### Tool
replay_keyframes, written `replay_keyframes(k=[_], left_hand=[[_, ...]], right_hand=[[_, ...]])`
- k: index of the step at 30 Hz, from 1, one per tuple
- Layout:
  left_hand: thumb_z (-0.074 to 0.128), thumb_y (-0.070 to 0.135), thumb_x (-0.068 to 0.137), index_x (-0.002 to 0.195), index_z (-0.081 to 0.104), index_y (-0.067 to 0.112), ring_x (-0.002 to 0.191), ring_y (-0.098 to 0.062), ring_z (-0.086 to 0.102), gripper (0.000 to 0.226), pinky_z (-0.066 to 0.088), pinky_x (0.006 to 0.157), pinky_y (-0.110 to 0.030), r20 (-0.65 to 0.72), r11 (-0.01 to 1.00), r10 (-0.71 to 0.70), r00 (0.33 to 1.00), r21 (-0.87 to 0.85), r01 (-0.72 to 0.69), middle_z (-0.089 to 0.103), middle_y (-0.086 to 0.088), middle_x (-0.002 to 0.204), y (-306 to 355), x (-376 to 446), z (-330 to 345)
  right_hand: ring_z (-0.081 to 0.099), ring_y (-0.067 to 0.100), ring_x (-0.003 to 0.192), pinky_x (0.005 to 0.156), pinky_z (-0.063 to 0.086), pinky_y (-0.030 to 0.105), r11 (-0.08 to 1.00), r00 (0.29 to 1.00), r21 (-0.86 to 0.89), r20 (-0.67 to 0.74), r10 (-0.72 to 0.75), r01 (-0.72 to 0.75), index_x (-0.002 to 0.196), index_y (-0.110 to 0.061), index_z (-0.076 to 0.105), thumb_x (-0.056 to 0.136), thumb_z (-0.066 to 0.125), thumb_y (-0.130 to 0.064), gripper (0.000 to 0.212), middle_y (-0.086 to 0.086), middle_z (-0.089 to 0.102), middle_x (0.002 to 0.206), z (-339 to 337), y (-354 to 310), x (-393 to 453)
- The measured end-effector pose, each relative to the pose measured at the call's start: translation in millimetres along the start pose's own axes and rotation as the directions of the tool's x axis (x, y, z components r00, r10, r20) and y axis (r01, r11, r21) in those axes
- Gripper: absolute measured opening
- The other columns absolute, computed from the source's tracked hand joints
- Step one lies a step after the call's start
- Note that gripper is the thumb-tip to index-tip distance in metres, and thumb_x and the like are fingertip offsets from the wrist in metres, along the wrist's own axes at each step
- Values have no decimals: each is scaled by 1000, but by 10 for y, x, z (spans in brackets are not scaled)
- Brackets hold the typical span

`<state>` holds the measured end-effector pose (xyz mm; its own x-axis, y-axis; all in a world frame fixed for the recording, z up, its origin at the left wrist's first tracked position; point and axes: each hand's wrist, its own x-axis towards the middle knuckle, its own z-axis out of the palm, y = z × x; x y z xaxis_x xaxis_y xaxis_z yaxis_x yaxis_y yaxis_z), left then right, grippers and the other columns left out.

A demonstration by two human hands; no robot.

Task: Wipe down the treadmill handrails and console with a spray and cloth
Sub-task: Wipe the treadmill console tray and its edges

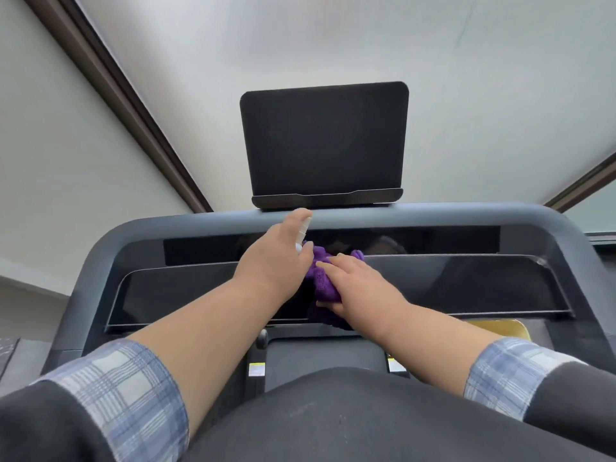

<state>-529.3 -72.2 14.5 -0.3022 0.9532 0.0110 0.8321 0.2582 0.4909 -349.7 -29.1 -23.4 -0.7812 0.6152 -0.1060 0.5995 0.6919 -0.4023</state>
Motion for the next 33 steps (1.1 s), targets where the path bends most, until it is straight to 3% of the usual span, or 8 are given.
replay_keyframes(k=[4,11,17,22,26,29,33], left_hand=[[50,34,98,134,28,43,75,-16,54,43,41,70,-29,11,995,-51,999,87,50,60,5,99,196,269,139],[46,29,99,122,33,39,67,-18,54,28,39,64,-30,-5,985,-114,993,131,114,57,4,88,325,412,275],[46,34,99,138,28,42,81,-19,59,44,45,69,-31,51,988,-19,999,155,11,62,3,111,673,471,414],[48,34,98,133,28,43,67,-16,52,41,36,58,-27,99,978,58,993,194,-76,50,8,89,1133,553,652],[43,35,101,135,31,39,74,-24,57,36,39,62,-33,175,974,45,984,211,-82,55,1,98,1298,651,742],[44,37,101,136,33,40,81,-27,60,37,44,67,-36,164,984,9,986,174,-37,57,-2,106,1300,673,712],[48,38,99,138,31,42,82,-21,57,42,39,70,-31,98,994,-6,995,106,-4,61,0,112,1194,582,607]], right_hand=[[36,23,142,119,25,35,993,993,-28,37,-110,111,150,-18,43,86,70,-51,77,3,45,151,-24,166,-46],[31,24,146,122,22,35,975,972,17,81,-221,220,152,-21,39,89,66,-54,76,2,40,156,-92,445,-178],[33,24,145,121,25,37,958,953,29,91,-287,286,151,-20,42,87,67,-56,77,3,43,154,-197,583,-248],[44,26,132,110,41,43,948,944,47,88,-319,316,145,-22,45,77,71,-63,84,4,53,142,-246,661,-279],[51,31,120,99,47,44,938,937,57,55,-345,342,141,-20,46,67,80,-60,91,7,59,133,-221,694,-317],[50,31,126,103,46,46,937,935,88,83,-344,337,146,-20,46,74,81,-50,85,8,56,138,-226,708,-283],[53,23,120,99,48,42,930,947,200,23,-319,309,136,-19,57,81,74,-35,59,2,60,131,-299,770,-322]])
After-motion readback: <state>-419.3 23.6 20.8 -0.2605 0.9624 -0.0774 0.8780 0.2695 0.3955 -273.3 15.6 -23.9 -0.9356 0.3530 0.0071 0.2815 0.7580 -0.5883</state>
